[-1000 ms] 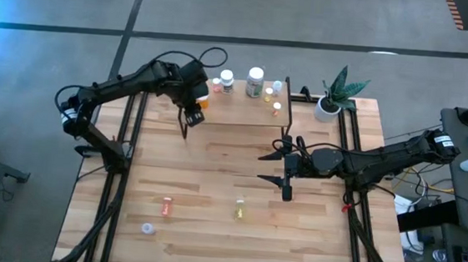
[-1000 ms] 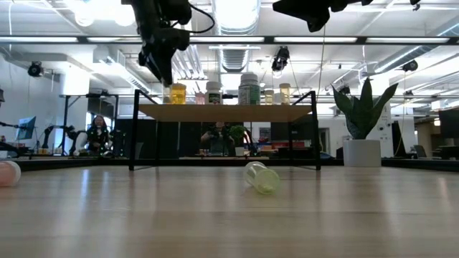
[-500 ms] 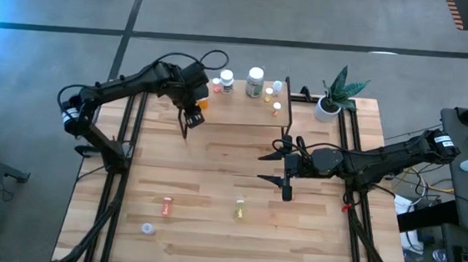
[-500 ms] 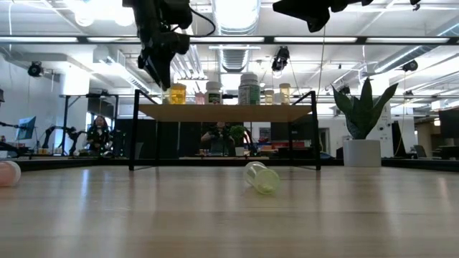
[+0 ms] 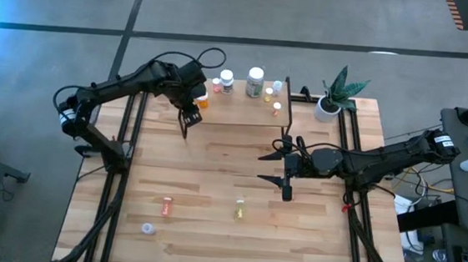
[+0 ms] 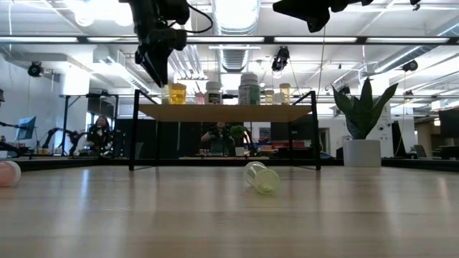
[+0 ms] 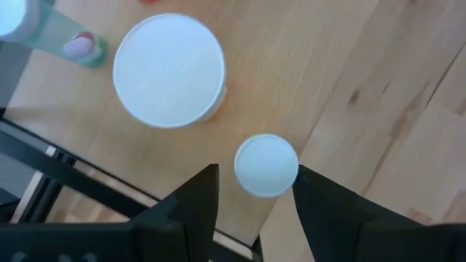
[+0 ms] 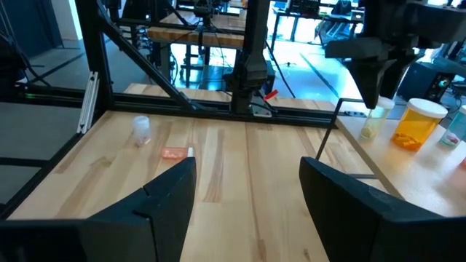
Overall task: Pick and place medicine bottles onto shelf by color
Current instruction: Put the left yellow medicine bottle on the shelf, then put the pink medicine bottle on the shelf
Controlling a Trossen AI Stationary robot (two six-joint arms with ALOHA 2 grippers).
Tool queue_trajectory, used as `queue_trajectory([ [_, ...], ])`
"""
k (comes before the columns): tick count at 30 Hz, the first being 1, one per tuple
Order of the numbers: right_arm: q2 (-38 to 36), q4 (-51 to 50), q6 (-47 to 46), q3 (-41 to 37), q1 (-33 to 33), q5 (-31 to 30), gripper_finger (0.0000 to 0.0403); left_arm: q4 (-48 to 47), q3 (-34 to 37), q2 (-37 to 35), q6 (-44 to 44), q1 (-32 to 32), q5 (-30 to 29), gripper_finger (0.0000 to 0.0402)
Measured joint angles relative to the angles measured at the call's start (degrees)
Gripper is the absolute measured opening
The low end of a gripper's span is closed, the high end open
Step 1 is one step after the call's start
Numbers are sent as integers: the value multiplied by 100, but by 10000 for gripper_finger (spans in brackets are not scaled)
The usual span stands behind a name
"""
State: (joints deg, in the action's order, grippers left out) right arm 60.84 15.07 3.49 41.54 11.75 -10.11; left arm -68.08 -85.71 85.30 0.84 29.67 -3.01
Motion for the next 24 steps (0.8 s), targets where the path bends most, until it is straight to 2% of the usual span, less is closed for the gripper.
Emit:
queue_trajectory([
  [7,0,2,-4,0,0,0,235,-329,0,-153,40,0,-365,158],
  [17,0,22,-4,0,0,-2,235,-332,-2,-533,105,-2,-420,158],
  [24,0,-28,-63,0,0,-2,235,-166,82,-1277,-174,-16,-429,158],
])
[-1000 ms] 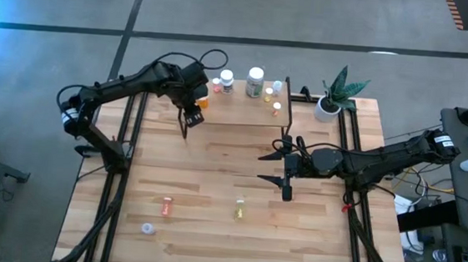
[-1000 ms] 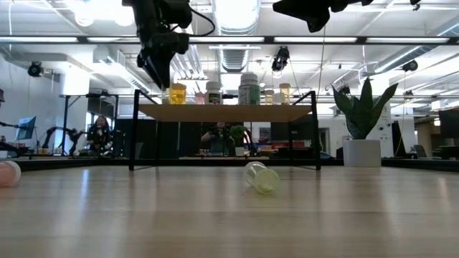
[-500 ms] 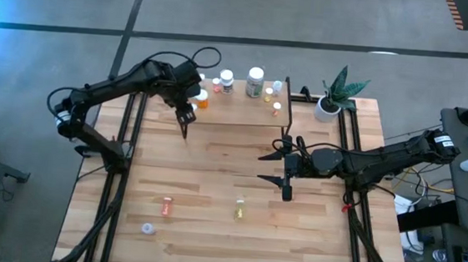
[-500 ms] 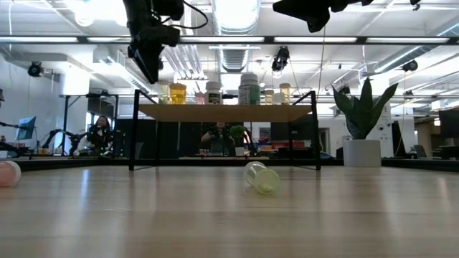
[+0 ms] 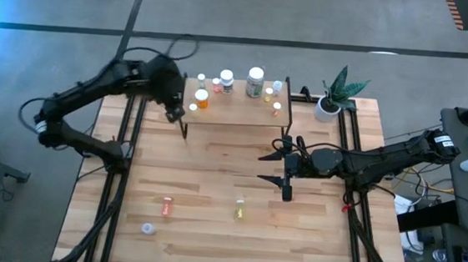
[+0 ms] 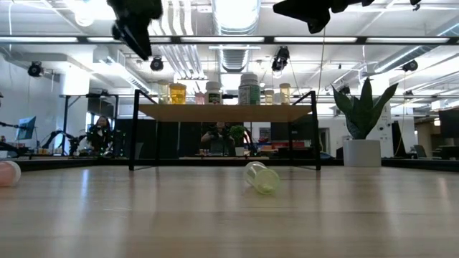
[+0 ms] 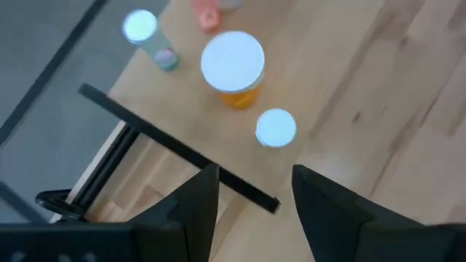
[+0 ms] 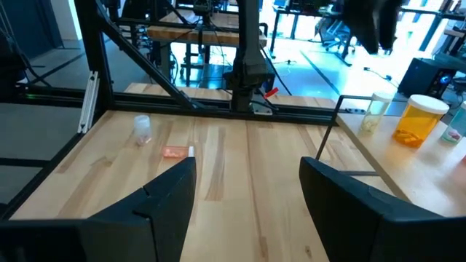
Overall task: Pick and place medicine bottles onto shelf by color
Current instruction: Put the pink medicine bottle on the shelf
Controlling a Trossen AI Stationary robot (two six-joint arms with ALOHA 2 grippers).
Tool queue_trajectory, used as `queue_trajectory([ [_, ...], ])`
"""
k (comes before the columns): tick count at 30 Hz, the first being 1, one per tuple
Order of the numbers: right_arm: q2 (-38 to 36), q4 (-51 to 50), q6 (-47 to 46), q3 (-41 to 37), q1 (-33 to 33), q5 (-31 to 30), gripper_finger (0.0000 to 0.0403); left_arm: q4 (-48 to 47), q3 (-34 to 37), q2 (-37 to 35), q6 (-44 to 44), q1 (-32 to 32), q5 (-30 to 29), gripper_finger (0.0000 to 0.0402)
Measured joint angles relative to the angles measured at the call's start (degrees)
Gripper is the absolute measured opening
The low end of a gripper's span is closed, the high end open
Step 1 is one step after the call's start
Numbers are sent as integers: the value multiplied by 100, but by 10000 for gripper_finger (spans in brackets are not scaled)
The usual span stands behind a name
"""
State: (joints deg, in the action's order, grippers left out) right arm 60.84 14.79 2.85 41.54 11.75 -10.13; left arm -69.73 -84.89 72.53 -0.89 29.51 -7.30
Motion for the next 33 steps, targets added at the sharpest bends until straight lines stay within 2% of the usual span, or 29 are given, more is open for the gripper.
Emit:
queue_trajectory([
  [4,0,-86,-44,0,0,0,235,463,455,-839,-307,-208,185,158],
  [8,0,-135,-59,0,0,0,235,1157,1352,-1791,-824,-738,272,158],
  [12,0,-130,-44,0,0,0,235,1261,2353,-2572,-2044,-1400,274,158],
  [16,0,-115,-8,0,0,-37,235,1256,3283,-2949,-3351,-2239,398,158],
  [22,0,-80,-6,0,0,-42,235,1260,4057,-2679,-4866,-3646,590,157],
  [27,0,-72,-22,0,-2,-48,235,1315,4097,-2071,-5850,-4591,583,157],
  [33,21,-61,-24,0,-2,-48,235,1449,4213,-1258,-6638,-5310,584,157],
])
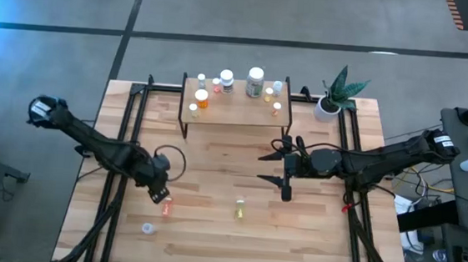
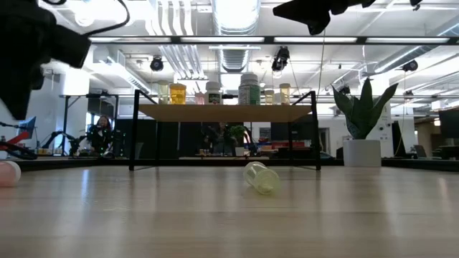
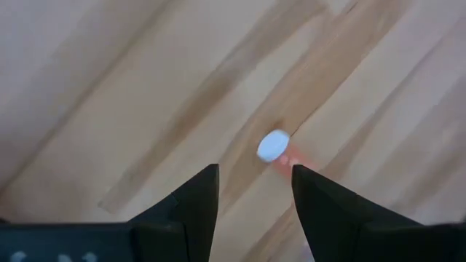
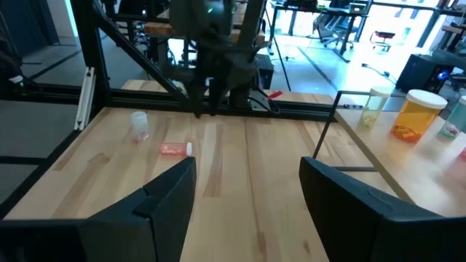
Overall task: Pick and place medicine bottles onto shelf by color
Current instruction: Put the pink medicine bottle on the shelf
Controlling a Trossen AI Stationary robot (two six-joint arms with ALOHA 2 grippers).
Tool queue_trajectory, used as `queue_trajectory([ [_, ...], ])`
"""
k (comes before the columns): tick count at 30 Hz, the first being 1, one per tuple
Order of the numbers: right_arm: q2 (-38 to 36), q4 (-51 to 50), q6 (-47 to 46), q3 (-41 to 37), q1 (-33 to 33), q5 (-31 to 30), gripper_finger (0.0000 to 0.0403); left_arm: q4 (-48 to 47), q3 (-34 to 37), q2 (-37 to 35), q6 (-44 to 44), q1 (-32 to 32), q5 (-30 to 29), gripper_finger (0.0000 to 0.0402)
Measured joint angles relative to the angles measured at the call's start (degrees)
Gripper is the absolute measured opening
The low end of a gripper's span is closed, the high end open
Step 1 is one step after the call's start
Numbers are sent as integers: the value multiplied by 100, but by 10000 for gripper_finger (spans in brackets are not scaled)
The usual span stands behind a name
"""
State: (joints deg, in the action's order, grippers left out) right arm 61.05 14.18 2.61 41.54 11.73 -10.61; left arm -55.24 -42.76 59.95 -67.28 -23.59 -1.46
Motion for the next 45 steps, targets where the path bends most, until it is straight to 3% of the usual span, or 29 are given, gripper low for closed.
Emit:
queue_trajectory([
  [8,312,124,114,0,0,-2,235,1099,76,963,-424,-193,268,157],
  [13,462,118,167,13,-2,0,235,1126,-56,1322,-285,-197,263,157],
  [22,469,141,133,111,2,9,235,1101,76,1210,-33,-239,407,196],
  [31,471,159,87,109,2,7,235,1180,338,1204,-779,-241,456,259],
  [34,471,157,46,109,2,7,235,1309,444,1206,-1227,-241,440,262],
  [41,473,154,26,109,2,4,235,2730,856,1206,-1883,-315,649,263],
  [45,473,121,46,109,2,4,235,2801,979,1206,-2273,-469,656,263],
])
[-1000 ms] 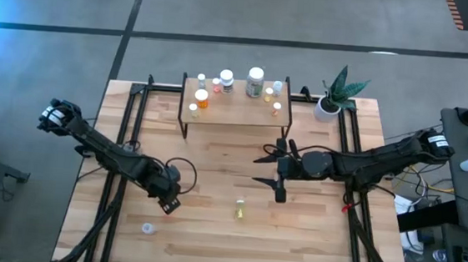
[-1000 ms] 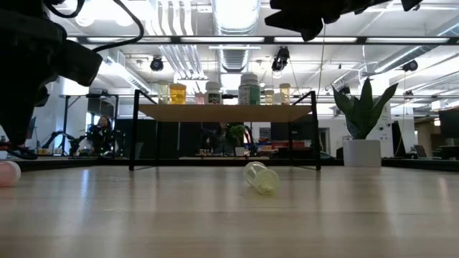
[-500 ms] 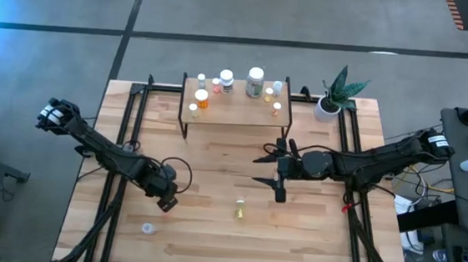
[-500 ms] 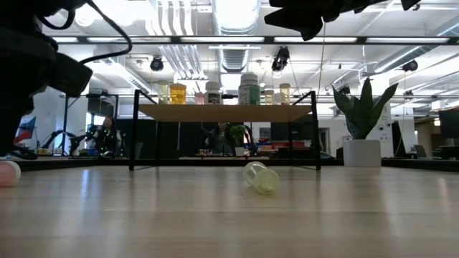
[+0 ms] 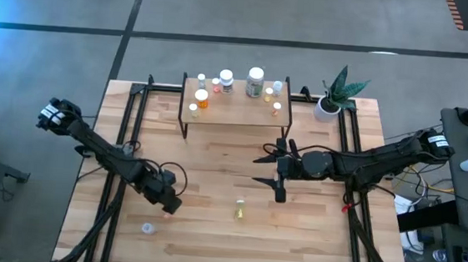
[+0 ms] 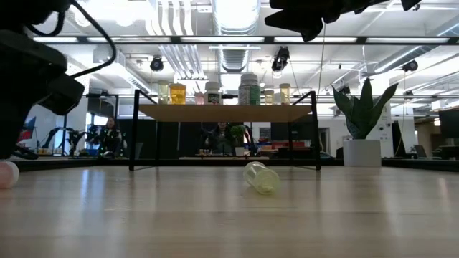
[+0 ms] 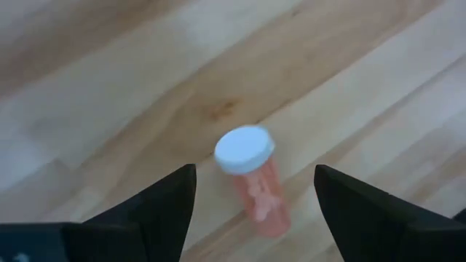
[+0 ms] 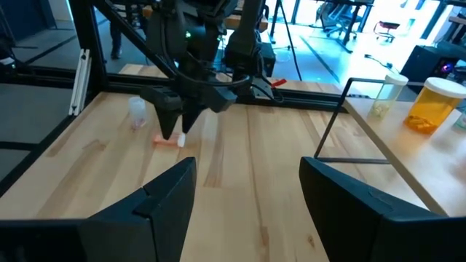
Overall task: Pick and place medicine bottles onto shelf by color
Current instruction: Put the pink medicine bottle on the shelf
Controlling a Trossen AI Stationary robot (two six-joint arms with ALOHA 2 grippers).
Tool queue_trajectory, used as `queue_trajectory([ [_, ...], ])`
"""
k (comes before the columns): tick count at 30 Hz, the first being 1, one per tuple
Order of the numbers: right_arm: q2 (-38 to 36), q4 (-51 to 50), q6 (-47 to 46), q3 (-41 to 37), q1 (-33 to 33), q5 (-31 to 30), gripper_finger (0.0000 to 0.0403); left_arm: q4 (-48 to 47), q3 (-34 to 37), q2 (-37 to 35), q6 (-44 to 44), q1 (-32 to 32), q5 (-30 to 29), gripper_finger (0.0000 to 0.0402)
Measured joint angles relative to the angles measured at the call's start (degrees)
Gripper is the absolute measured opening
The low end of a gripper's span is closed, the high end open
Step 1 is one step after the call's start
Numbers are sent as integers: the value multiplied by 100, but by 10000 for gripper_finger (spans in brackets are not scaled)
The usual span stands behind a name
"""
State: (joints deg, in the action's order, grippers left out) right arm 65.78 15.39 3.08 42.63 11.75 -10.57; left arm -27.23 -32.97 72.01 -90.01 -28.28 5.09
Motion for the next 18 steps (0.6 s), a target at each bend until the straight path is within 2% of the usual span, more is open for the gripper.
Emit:
queue_trajectory([
  [10,2,-12,100,-2,-2,-2,235,177,68,66,-827,-281,50,262],
  [18,2,-11,118,-4,-2,-2,235,-106,-347,1039,-854,-511,-3,237],
])
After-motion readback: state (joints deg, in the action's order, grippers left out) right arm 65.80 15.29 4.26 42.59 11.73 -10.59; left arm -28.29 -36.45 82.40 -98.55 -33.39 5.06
